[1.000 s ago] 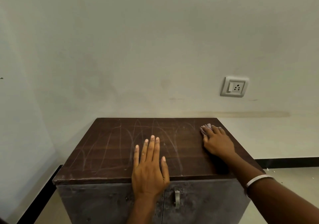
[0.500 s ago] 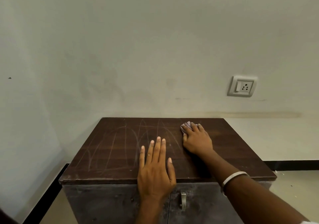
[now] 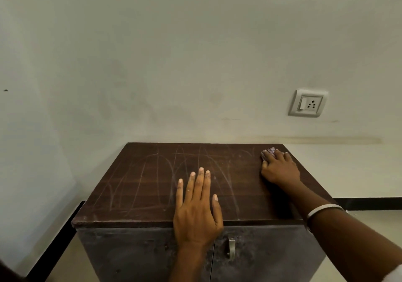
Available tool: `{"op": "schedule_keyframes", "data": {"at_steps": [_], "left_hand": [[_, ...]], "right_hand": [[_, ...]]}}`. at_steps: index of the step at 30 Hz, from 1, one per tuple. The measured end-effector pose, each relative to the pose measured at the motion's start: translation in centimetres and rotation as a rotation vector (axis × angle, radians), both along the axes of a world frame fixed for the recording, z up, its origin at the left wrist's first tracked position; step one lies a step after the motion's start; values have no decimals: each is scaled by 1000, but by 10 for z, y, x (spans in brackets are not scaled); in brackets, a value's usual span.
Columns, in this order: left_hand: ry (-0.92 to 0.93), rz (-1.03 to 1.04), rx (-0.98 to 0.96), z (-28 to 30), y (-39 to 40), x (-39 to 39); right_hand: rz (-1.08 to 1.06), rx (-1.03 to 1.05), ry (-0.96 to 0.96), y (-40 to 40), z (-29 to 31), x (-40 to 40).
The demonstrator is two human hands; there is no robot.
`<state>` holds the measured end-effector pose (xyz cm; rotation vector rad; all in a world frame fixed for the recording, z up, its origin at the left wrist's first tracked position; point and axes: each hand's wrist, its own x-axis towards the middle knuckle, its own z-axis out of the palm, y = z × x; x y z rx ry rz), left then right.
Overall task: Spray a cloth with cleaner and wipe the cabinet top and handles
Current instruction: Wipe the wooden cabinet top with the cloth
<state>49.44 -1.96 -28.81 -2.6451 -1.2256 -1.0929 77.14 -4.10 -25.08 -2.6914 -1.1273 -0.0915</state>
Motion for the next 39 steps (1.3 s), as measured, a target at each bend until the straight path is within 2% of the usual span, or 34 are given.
{"op": "schedule_keyframes", "data": {"at_steps": [6,10,17,22,30,33,39], "left_hand": [[-9,5,8,0,-1,0],[-11,7,10,2,-2,-1],[-9,3,-2,0,-1,-1],[-19,-7,1,0,-1,0],[-11,9,1,2,-2,0],[-19,8,8,1,-2,0],[-12,8,2,0,-2,1]], "right_hand": [[195,20,-7,37,1,-57],[261,10,7,36,0,-53],[88,9,-4,-3,0,11],[7,35,-23,3,-2,6],[254,19,-35,54,-3,-64],[300,18,-28,55,-1,-66],[175,26,-9,27,2,-17]]}}
